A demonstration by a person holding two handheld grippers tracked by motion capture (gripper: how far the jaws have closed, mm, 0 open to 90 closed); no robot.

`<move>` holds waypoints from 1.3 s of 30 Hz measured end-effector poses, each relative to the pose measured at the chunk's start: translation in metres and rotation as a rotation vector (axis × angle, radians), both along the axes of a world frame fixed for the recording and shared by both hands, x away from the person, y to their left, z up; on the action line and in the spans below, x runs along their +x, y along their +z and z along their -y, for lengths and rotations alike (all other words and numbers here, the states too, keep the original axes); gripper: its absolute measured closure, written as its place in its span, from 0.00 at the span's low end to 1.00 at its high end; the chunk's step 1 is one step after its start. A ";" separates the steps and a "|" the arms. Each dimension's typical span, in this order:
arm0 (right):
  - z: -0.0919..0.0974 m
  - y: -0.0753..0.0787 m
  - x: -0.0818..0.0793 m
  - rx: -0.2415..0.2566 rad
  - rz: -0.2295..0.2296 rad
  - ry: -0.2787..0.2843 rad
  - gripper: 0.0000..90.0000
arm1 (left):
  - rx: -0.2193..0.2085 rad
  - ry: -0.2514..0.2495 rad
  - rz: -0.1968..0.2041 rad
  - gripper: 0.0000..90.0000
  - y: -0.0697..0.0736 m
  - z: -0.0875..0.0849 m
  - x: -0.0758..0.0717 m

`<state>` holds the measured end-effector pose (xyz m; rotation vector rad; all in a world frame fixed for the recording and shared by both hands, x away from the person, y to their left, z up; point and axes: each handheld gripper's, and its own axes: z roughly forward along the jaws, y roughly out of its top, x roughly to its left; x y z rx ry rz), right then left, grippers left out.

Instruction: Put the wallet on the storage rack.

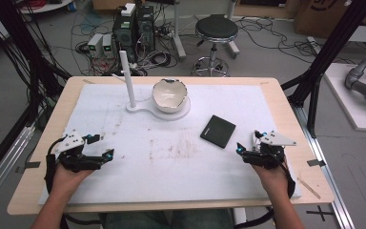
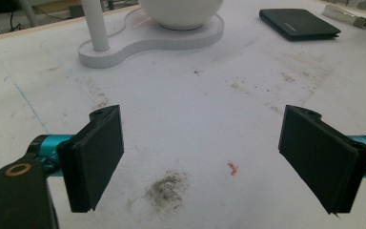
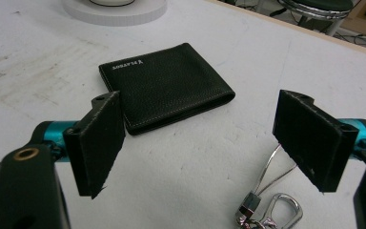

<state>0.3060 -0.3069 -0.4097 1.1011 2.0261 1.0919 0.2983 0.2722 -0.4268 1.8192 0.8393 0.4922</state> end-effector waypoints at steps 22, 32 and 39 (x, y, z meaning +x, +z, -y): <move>-0.005 0.005 0.007 0.077 -0.042 0.020 0.21 | -0.002 0.012 0.007 0.17 0.000 -0.002 0.003; -0.016 -0.004 0.017 0.173 -0.190 0.058 0.21 | 0.021 0.009 0.010 0.17 0.000 -0.003 0.000; -0.021 -0.012 0.028 0.263 -0.296 0.051 0.21 | 0.028 0.018 0.016 0.17 0.001 -0.006 -0.003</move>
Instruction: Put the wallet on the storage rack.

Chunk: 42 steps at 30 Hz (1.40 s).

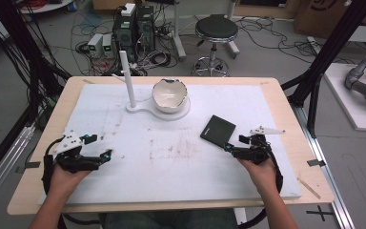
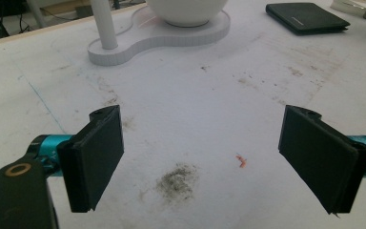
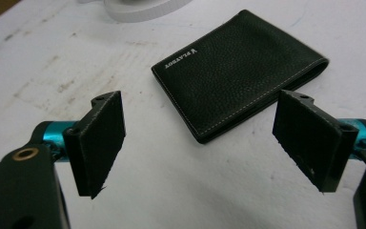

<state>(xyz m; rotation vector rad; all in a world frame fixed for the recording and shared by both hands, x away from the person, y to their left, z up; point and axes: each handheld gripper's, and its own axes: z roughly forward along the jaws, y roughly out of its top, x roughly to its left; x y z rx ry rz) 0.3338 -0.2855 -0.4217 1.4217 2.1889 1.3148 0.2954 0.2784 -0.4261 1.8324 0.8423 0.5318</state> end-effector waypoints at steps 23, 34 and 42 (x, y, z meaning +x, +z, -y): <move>-0.004 -0.026 0.029 0.334 -0.356 -0.081 0.21 | 0.000 0.031 -0.008 0.17 -0.001 -0.007 -0.004; 0.005 -0.029 0.034 0.478 -0.428 -0.122 0.22 | 0.017 0.038 -0.009 0.17 -0.002 -0.007 -0.005; 0.003 -0.023 0.037 0.455 -0.511 -0.201 0.28 | 0.023 0.039 -0.008 0.17 -0.002 -0.007 -0.005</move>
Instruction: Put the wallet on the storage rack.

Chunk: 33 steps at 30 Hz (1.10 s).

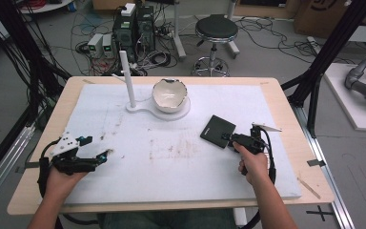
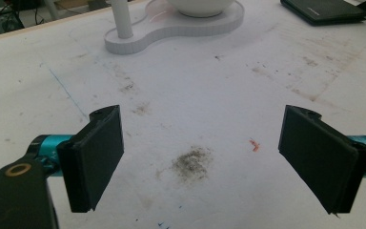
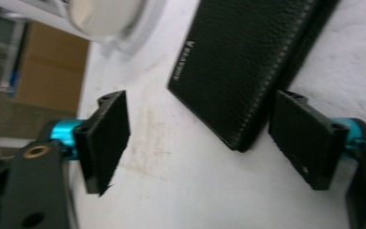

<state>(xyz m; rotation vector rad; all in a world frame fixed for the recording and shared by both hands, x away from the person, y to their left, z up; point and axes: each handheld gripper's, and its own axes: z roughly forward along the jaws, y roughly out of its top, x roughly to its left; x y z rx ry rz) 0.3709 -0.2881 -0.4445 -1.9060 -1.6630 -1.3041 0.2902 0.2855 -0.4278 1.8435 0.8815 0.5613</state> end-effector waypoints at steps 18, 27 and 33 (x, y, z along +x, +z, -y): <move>-0.007 0.005 0.008 -0.003 -0.066 -0.007 0.27 | 0.016 -0.005 0.003 0.17 0.000 0.001 0.000; -0.010 0.006 0.007 0.032 -0.050 -0.006 0.26 | 0.018 -0.005 0.002 0.17 0.000 0.002 -0.001; -0.012 0.006 0.008 0.068 -0.024 -0.030 0.27 | 0.024 -0.007 0.002 0.17 0.000 0.003 0.000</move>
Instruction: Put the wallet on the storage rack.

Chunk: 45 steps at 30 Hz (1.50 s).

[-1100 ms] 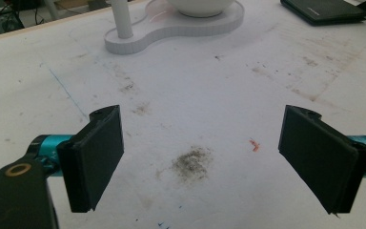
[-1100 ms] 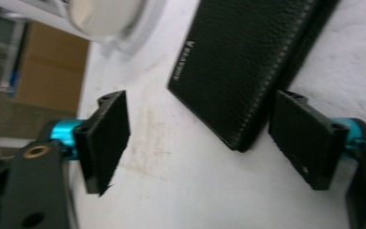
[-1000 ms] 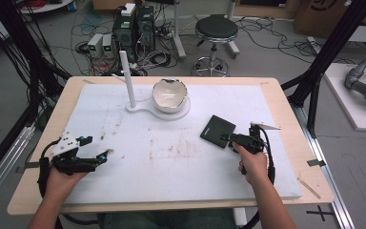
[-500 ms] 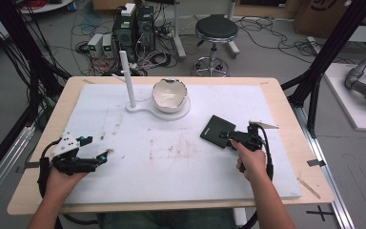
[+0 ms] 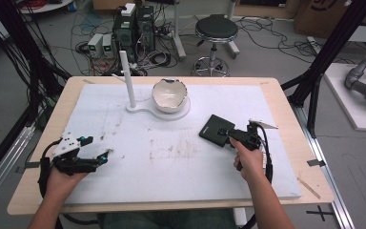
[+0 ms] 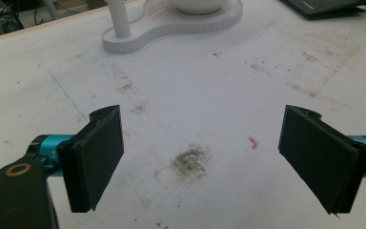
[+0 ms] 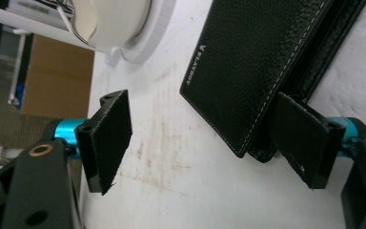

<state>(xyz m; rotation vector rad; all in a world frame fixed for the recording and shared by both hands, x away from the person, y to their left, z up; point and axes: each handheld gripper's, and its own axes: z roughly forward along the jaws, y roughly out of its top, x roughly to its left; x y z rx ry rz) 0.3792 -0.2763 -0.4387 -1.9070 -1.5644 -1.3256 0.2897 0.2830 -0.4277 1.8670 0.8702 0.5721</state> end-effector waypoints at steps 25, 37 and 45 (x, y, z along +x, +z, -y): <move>-0.012 -0.009 0.002 -0.097 0.046 -0.008 0.98 | 0.008 0.003 -0.004 0.17 -0.001 -0.001 -0.001; -0.010 0.007 -0.007 -0.109 0.195 0.075 1.00 | 0.009 0.001 -0.003 0.17 -0.001 -0.001 -0.001; -0.009 0.027 -0.017 -0.141 0.302 0.128 1.00 | 0.008 -0.002 -0.001 0.17 0.000 0.000 -0.002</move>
